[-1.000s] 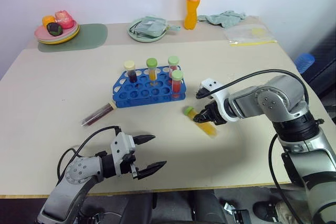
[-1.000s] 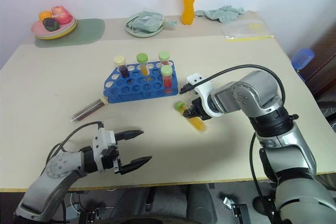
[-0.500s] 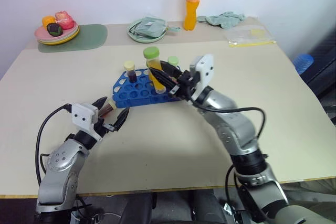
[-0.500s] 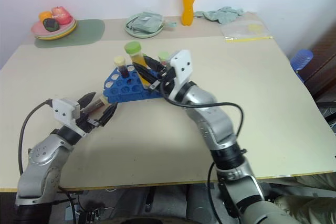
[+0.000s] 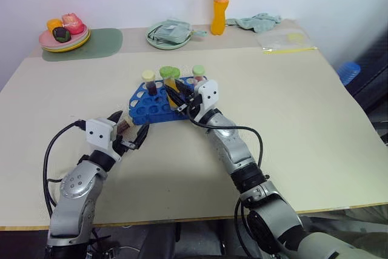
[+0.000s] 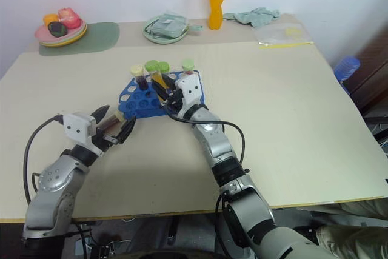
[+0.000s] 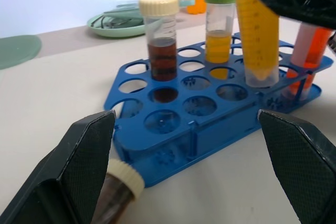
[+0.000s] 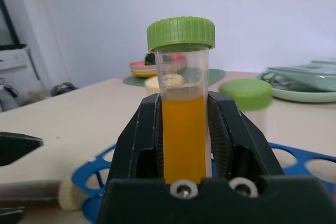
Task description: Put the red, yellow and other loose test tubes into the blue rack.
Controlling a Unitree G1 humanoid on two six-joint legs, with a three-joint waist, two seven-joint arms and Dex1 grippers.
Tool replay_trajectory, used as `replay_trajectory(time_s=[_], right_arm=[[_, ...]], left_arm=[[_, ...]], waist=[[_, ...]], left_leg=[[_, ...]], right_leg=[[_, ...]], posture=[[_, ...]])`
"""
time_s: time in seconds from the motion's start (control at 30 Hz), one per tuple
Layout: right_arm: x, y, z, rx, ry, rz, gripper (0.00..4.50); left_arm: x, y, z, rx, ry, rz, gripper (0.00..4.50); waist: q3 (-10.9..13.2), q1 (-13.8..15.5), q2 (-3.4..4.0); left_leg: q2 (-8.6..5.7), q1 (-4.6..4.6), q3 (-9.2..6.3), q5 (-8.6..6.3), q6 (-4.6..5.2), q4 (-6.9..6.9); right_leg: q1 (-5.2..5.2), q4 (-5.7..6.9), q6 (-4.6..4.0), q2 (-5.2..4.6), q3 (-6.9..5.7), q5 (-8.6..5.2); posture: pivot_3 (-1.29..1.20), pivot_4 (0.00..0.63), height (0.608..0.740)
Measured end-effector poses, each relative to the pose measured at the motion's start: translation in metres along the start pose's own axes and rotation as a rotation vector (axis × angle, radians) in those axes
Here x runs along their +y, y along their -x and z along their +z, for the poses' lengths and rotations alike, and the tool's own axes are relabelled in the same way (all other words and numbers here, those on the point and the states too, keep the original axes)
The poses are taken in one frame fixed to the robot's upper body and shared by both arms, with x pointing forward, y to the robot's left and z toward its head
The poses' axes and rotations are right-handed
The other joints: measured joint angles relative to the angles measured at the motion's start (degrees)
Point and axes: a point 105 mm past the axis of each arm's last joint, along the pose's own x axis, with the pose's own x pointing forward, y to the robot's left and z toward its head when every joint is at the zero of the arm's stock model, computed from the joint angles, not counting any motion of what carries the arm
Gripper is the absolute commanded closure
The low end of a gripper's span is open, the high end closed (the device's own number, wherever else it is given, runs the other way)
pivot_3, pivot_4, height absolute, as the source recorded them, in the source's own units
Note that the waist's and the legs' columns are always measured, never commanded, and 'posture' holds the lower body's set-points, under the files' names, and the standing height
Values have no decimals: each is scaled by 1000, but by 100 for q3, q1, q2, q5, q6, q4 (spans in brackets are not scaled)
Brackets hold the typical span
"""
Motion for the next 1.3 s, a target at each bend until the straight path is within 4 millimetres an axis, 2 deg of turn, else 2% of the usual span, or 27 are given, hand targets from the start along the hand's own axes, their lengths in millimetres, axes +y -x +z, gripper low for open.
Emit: replay_trajectory(time_s=[0.3,0.93,1.13,1.23,1.3], right_arm=[[-1,-1,-5,4,33,-5,3756],[4,-3,-15,11,134,-52,3756],[7,4,-14,-9,71,-13,757],[11,2,8,-87,69,13,757],[16,1,30,-151,82,44,757]], left_arm=[[-15,-2,1,8,31,-78,0],[-22,-2,-1,4,44,-112,0],[-20,-3,0,16,49,-93,0],[-17,-4,6,16,53,-67,0],[-8,-3,10,33,50,-44,0]], waist=[[0,-96,1],[-1,-95,2],[-1,-106,2],[-1,-108,2],[-1,-108,2]], left_leg=[[0,2,-4,1,-2,-3],[0,7,-5,4,-7,-2],[0,8,-5,4,-7,-2],[0,8,-6,4,-7,-2],[1,8,-7,4,-7,-2]], right_leg=[[0,6,-1,1,0,-1],[4,10,-1,1,0,-1],[2,14,-1,1,2,-1],[-2,18,-2,1,2,-1],[-4,22,-2,2,2,-2]], posture=[[0,150,740],[0,150,740],[0,150,740],[0,150,740],[0,150,740]])
